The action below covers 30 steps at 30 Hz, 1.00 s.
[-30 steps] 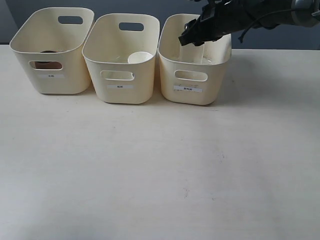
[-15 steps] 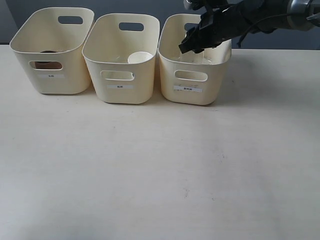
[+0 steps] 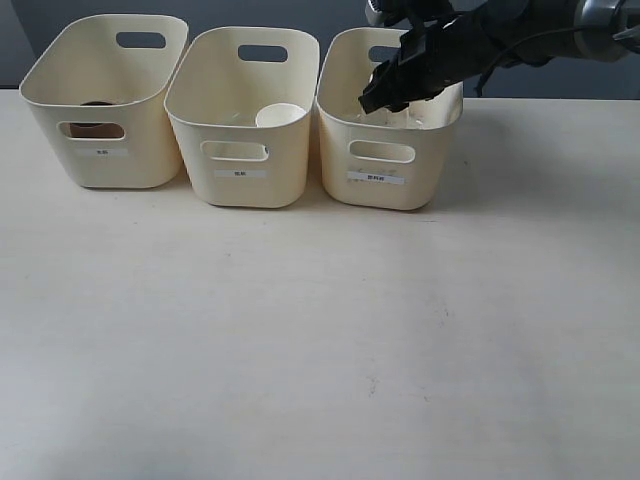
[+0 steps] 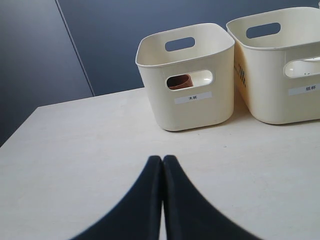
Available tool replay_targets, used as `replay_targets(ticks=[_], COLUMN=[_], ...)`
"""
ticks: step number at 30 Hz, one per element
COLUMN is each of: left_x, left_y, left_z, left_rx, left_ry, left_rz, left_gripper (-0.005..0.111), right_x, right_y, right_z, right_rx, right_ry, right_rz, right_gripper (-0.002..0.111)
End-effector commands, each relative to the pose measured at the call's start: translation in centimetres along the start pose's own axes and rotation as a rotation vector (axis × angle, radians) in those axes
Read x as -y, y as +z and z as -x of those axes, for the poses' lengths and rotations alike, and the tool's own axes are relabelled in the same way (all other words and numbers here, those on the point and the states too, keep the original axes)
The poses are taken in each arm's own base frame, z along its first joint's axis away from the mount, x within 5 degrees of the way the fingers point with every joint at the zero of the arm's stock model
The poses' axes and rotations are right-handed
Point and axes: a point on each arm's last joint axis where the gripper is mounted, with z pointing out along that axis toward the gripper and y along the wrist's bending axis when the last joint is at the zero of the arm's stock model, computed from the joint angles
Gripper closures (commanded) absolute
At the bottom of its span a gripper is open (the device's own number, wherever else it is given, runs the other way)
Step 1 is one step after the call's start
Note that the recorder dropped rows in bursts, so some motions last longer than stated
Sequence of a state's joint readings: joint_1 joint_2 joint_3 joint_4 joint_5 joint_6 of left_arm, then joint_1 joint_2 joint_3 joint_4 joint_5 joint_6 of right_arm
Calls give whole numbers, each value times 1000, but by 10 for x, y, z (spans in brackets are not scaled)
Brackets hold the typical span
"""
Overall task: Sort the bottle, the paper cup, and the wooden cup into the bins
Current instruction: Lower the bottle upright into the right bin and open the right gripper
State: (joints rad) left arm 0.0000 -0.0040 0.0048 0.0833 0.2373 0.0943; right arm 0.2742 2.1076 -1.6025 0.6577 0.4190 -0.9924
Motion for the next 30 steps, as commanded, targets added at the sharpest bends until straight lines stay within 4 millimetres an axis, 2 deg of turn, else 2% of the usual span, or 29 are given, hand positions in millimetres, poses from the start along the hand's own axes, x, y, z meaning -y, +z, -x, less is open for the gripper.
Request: replay_targets(ticks=[1, 12, 14, 18, 26, 30], left_x=[0, 0, 0, 0, 0, 0], left_y=[0, 0, 0, 0, 0, 0], left_z=[2, 2, 2, 2, 2, 2], left_rx=[7, 7, 7, 7, 7, 7], left_ry=[-7, -7, -7, -7, -7, -7], left_rz=[-5, -5, -5, -5, -5, -5], left_gripper=[107, 107, 107, 107, 107, 107], right_x=[3, -5, -6, -5, -3, -3], right_y=[-3, -46, -48, -46, -22, -15], right_z=[0, 26, 28, 26, 11, 6], right_rx=[3, 39, 42, 39, 2, -10], right_ry=[2, -29, -30, -27, -9, -6], right_rz=[-9, 50, 49, 50, 46, 44], right_gripper=[60, 60, 60, 60, 59, 53])
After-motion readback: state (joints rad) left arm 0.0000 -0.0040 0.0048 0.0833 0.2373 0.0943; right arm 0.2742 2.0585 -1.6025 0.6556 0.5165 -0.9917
